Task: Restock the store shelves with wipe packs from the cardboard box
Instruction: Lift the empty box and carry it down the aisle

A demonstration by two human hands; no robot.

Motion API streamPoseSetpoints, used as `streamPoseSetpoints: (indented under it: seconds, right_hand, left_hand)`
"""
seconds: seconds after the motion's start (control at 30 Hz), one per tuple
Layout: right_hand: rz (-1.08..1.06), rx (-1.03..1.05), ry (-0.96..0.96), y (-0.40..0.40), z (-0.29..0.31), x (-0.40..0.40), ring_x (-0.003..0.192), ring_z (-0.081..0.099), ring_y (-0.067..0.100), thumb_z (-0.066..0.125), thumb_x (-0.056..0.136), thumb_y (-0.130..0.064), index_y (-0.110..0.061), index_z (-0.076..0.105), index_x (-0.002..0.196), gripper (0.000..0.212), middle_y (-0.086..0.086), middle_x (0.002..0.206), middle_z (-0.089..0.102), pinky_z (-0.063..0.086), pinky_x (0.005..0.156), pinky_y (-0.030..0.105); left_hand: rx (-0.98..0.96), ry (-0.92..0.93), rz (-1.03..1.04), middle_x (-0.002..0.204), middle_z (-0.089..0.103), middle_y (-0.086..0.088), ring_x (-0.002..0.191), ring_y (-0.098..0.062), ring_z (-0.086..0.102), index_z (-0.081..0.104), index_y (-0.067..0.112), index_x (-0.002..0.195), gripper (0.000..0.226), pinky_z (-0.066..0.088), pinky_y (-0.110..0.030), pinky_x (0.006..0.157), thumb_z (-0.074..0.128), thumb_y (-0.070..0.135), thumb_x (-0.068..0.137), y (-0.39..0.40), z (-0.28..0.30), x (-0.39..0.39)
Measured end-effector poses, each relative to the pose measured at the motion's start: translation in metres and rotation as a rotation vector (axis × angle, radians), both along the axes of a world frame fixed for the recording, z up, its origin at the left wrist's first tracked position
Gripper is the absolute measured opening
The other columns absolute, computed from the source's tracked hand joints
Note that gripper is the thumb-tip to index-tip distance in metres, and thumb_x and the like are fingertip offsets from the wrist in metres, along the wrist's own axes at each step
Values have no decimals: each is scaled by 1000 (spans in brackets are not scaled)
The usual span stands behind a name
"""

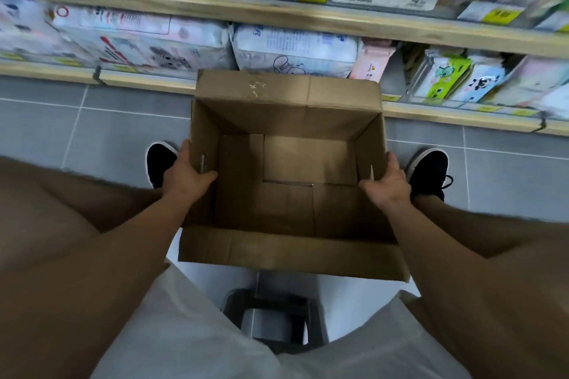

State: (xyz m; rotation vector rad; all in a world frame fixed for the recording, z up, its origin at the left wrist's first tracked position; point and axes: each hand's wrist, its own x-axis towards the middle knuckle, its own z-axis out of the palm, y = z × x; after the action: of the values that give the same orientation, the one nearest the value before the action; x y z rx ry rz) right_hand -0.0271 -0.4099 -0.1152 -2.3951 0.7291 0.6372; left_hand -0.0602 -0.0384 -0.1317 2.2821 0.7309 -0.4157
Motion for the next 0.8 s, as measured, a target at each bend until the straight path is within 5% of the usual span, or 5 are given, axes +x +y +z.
streamPoseSetpoints:
  seconds: [0.4, 0.8]
  right_hand:
    - [316, -152, -444, -7, 56, -33, 103, 58, 38, 58, 88, -11, -36, 25, 150, 75, 16, 114, 59, 47, 88, 43]
    - [165, -79, -307, -18, 41, -32, 114, 53, 32, 57, 89, -5, -36, 26, 150, 75, 11, 120, 55, 45, 98, 42]
  left_hand:
    - [266, -287, -102, 110, 66, -6, 96, -28, 62, 23, 45, 145, 64, 53, -43, 82, 57, 34, 92, 32, 67, -55]
    - [266, -177, -169, 112, 67, -7, 90, -28, 64, 22, 48, 144, 67, 53, -36, 68, 57, 26, 92, 24, 39, -20]
